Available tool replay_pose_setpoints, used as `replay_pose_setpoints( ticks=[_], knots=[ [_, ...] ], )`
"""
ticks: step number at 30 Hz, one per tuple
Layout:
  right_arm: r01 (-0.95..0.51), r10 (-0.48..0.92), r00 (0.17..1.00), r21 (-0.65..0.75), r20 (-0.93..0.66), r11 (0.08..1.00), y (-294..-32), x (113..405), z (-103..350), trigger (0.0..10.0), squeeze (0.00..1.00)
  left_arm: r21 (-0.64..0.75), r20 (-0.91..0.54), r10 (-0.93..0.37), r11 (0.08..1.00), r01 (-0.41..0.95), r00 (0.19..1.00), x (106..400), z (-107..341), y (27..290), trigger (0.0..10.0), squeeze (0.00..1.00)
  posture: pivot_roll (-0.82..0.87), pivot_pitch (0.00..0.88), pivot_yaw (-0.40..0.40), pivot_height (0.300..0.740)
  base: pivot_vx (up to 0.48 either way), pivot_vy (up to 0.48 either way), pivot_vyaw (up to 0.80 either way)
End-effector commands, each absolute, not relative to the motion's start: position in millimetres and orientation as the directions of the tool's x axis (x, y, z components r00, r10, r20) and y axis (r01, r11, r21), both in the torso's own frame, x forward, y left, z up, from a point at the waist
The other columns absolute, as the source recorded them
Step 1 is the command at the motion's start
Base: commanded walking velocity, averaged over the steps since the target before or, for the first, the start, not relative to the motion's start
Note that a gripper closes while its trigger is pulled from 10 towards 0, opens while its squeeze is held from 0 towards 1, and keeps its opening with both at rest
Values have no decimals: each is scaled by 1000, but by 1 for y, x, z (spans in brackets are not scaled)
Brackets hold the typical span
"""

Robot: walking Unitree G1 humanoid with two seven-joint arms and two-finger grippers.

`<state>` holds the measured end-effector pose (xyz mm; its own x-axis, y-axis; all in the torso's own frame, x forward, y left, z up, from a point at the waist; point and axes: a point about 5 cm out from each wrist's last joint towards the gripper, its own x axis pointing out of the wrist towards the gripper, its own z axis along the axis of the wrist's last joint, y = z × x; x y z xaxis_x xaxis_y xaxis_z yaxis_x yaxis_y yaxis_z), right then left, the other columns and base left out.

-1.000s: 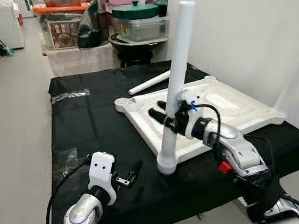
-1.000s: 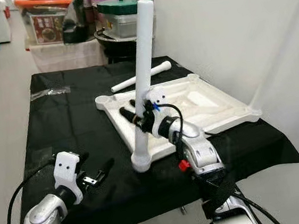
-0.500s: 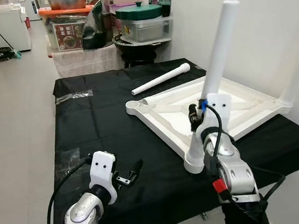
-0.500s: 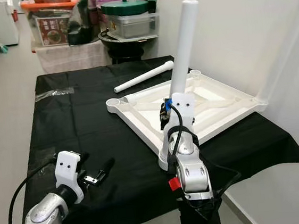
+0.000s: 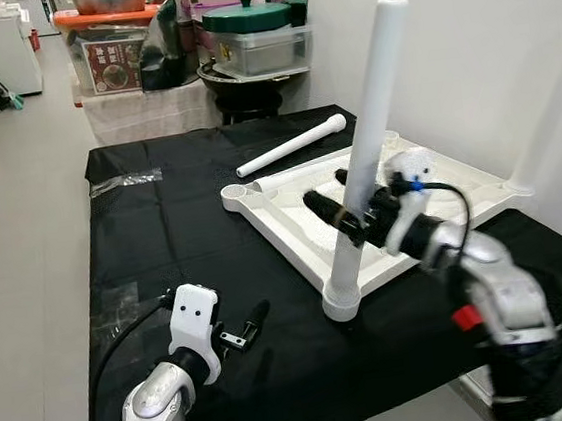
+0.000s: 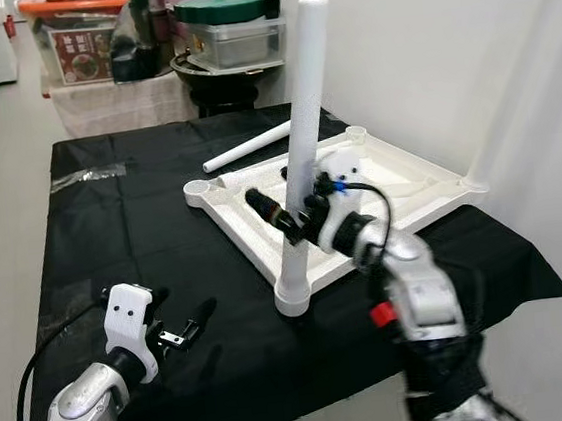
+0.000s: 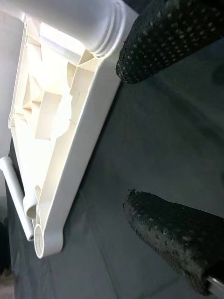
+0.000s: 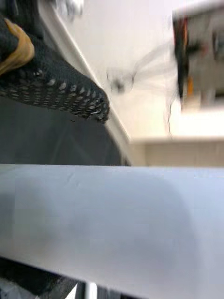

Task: Building children table

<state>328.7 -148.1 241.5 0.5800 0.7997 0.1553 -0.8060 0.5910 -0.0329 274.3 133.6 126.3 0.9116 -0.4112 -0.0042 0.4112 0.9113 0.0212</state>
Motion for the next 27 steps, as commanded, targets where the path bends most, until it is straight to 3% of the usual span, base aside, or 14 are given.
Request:
replay_pose_setpoints(
  ticks=[1, 2, 3, 5, 6, 17, 18, 19, 20, 22, 23, 25, 26, 27],
  knots=[
    [-859, 848, 502, -21, 172, 512, -133, 331, 244, 10000, 0, 17, -15, -415, 909, 415, 910, 275, 124, 133, 10000, 0, 108, 0, -99, 740, 0, 0, 0],
    [-865, 853, 492, -13, 174, 501, -130, 333, 244, 10000, 0, 18, -14, -414, 910, 414, 910, 275, 124, 133, 10000, 0, 108, 0, -99, 740, 0, 0, 0],
    [-862, 846, 499, 4, 187, 507, -125, 335, 242, 4667, 0, 19, -13, -411, 911, 411, 912, 274, 124, 133, 10000, 0, 114, 0, -101, 740, 0, 0, 0],
    [-862, 846, 499, 4, 187, 507, -125, 335, 242, 4667, 0, 19, -13, -411, 911, 411, 912, 274, 124, 133, 10000, 0, 114, 0, -101, 740, 0, 0, 0],
    [-862, 843, 501, 25, 194, 507, -120, 338, 238, 0, 0, 20, -14, -407, 913, 408, 913, 273, 124, 135, 10000, 0, 122, 0, -106, 740, 0, 0, 0],
    [-827, 824, 559, -6, 92, 562, -128, 338, 219, 0, 0, 24, -21, -409, 912, 409, 913, 272, 122, 135, 10000, 0, 104, 0, -97, 740, 0, 0, 0],
    [-758, 758, 650, -23, 45, 651, -134, 344, 214, 0, 0, 23, -20, -411, 911, 412, 911, 273, 122, 134, 10000, 0, 96, 0, -95, 740, 0, 0, 0],
    [-758, 758, 650, -23, 45, 651, -134, 344, 214, 0, 0, 23, -20, -411, 911, 412, 911, 273, 122, 134, 10000, 0, 96, 0, -95, 740, 0, 0, 0],
    [-598, 599, 801, -66, -20, 798, -144, 356, 208, 0, 0, 23, -20, -414, 910, 414, 910, 274, 122, 133, 10000, 0, 95, 0, -95, 740, 0, 0, 0],
    [-598, 599, 801, -66, -20, 798, -144, 356, 208, 0, 0, 23, -20, -414, 910, 414, 910, 274, 122, 133, 10000, 0, 95, 0, -95, 740, 0, 0, 0],
    [-300, 298, 954, -93, -34, 949, -163, 369, 205, 0, 0, 22, -20, -415, 909, 416, 909, 275, 122, 131, 10000, 0, 93, 0, -91, 740, 0, 0, 0],
    [-300, 298, 954, -93, -34, 949, -163, 369, 205, 0, 0, 22, -20, -415, 909, 416, 909, 275, 122, 131, 10000, 0, 93, 0, -91, 740, 0, 0, 0],
    [-14, 11, 999, -92, -33, 996, -173, 367, 199, 0, 0, 21, -21, -419, 908, 419, 908, 275, 122, 130, 10000, 0, 93, 0, -88, 740, 0, 0, 0],
    [-14, 11, 999, -92, -33, 996, -173, 367, 199, 0, 0, 21, -21, -419, 908, 419, 908, 275, 122, 130, 10000, 0, 93, 0, -88, 740, 0, 0, 0]
  ],
)
